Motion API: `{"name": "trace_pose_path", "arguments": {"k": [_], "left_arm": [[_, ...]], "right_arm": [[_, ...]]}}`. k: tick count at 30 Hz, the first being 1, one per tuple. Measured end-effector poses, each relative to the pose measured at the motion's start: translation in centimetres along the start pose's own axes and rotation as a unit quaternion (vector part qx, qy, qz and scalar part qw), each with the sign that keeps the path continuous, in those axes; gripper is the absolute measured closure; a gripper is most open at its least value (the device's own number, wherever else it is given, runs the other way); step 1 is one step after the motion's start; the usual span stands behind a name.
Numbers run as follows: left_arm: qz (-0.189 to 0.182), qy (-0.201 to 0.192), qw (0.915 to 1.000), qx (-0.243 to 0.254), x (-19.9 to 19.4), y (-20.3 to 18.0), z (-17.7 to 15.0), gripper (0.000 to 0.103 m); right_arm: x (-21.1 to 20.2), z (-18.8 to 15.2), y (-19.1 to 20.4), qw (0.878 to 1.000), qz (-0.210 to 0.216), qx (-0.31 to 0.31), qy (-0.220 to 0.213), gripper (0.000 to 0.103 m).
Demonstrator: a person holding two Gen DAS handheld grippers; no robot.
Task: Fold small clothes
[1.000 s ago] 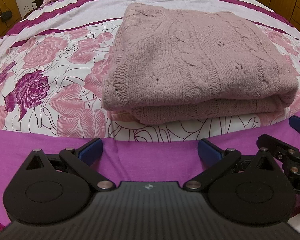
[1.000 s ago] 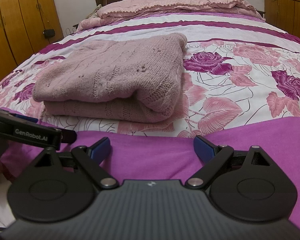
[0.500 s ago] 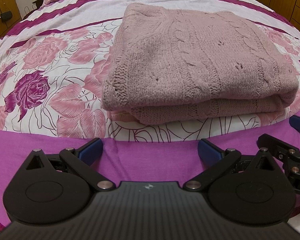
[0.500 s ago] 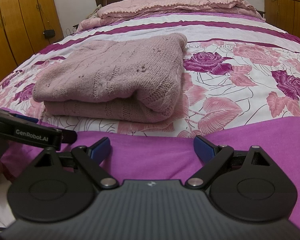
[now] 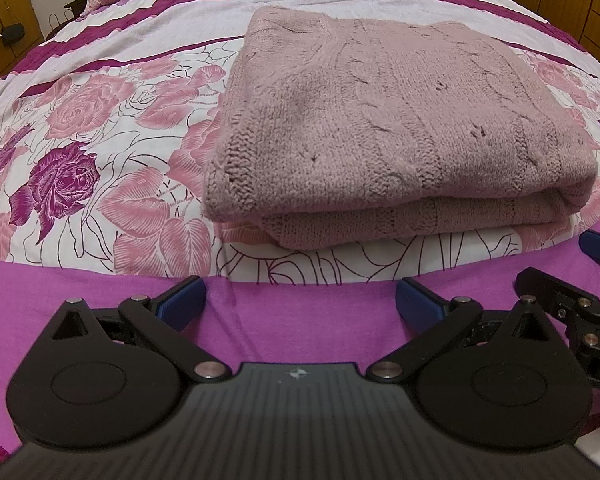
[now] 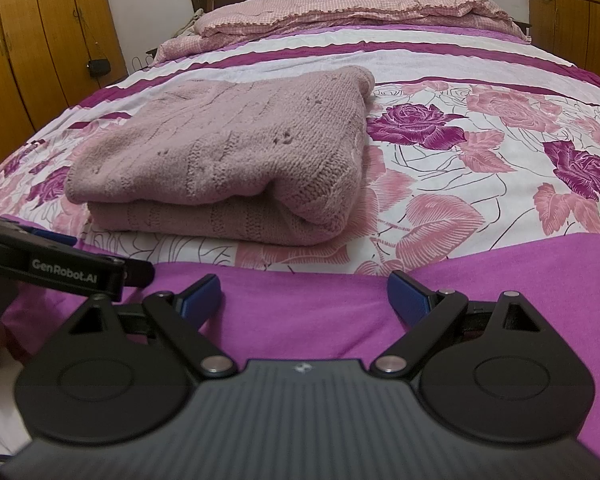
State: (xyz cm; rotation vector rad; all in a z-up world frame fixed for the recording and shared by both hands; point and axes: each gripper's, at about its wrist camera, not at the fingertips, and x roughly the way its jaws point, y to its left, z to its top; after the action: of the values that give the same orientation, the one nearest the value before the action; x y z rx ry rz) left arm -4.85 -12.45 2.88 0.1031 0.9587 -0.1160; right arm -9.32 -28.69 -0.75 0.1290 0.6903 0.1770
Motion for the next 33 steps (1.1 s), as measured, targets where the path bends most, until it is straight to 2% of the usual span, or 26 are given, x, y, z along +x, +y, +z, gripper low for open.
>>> {"name": "trace_pose_path", "arguments": {"k": [24, 33], "left_arm": [[-0.001, 0.000, 1.0000, -0.001, -0.1, 0.0, 0.1, 0.000], [-0.004, -0.001, 1.0000, -0.003, -0.5, 0.4, 0.2, 0.000]], "right_arm": [[0.0, 0.1, 0.0, 1.000, 0.001, 0.001, 0.001, 0.011], [-1.3, 1.0, -0.3, 0.999, 0.005, 0.032, 0.002, 0.011]]}}
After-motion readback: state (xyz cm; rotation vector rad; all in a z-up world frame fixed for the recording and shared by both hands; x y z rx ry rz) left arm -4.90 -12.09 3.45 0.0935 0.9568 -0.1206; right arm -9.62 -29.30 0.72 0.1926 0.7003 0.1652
